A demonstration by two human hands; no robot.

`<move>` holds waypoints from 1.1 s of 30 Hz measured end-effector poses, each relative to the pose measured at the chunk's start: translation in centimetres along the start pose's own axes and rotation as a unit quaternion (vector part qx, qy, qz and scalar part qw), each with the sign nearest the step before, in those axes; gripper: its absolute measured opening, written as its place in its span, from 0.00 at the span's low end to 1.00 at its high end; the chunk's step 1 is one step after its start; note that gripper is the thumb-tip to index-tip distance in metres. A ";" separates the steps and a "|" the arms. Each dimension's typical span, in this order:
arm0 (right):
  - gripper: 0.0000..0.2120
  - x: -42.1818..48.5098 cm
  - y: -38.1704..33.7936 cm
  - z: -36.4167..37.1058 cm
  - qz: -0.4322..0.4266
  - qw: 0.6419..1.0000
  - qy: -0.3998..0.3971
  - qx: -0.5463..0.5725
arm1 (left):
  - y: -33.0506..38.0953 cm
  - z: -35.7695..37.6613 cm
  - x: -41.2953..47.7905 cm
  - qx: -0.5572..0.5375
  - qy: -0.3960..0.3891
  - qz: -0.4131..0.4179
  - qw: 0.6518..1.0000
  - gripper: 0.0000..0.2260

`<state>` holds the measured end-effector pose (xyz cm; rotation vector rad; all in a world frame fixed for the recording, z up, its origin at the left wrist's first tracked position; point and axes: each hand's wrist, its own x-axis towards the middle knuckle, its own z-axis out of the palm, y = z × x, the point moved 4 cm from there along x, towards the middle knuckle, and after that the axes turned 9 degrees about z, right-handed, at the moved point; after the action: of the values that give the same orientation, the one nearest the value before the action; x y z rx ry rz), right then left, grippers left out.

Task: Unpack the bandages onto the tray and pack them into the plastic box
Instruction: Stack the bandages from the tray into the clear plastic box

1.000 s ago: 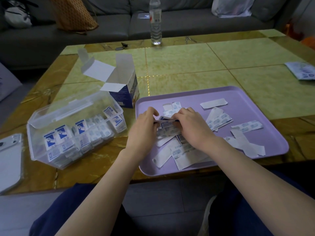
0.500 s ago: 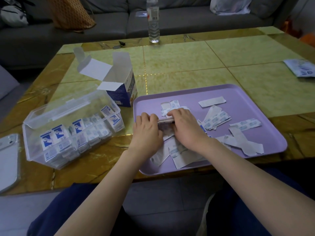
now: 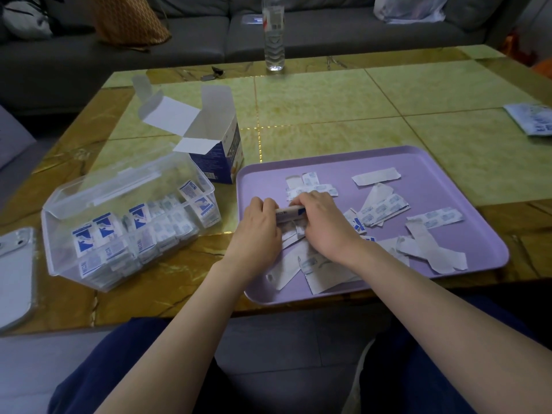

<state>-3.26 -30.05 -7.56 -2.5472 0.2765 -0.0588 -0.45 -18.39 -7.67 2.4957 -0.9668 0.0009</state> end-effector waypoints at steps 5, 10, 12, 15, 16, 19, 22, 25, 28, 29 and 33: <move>0.23 0.2 -0.6 0.0 -0.029 0.995 0.033 0.086 | 0.6 0.4 0.0 -0.014 -0.020 0.023 0.999 0.09; 0.24 0.1 0.1 0.0 -0.021 0.997 0.041 0.066 | 0.3 0.1 0.0 0.017 0.010 0.014 1.000 0.09; 0.23 0.1 0.0 0.1 -0.030 0.996 0.045 0.072 | 0.4 0.1 0.0 0.042 0.007 0.017 0.999 0.08; 0.22 0.1 0.3 0.9 -0.031 0.999 -0.001 0.041 | 0.4 0.5 -0.1 0.096 -0.028 0.008 0.995 0.08; 0.22 0.1 0.3 1.1 -0.031 0.999 -0.003 0.040 | 0.2 0.6 -0.1 0.103 -0.029 0.006 0.994 0.08; 0.18 0.1 0.1 0.5 -0.041 0.995 0.040 0.082 | 0.1 0.7 -0.2 0.094 -0.008 0.009 0.996 0.07; 0.12 0.1 -0.2 0.0 -0.063 0.992 0.057 0.097 | 0.2 0.1 -0.4 0.082 0.028 0.023 0.996 0.08; 0.09 -0.3 -0.6 -0.9 -0.079 0.986 0.090 0.119 | 0.5 -1.1 -0.4 0.026 0.086 0.021 0.996 0.04; 0.06 -0.6 -1.2 -2.4 -0.084 0.971 0.132 0.179 | 0.7 -2.1 -0.7 -0.062 0.136 0.020 0.989 0.02; 0.06 -0.6 -1.2 -2.7 -0.073 0.969 0.129 0.195 | 0.6 -2.4 -0.8 -0.100 0.147 0.019 0.984 0.02; 0.08 -0.4 -0.5 -2.7 0.014 0.958 0.015 0.285 | -0.1 -3.3 -1.1 -0.235 0.157 -0.019 0.959 0.04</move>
<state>-3.87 -30.99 -4.97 -1.9703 0.2631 -0.1448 -0.69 -16.23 -4.90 1.9987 -0.6899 0.1371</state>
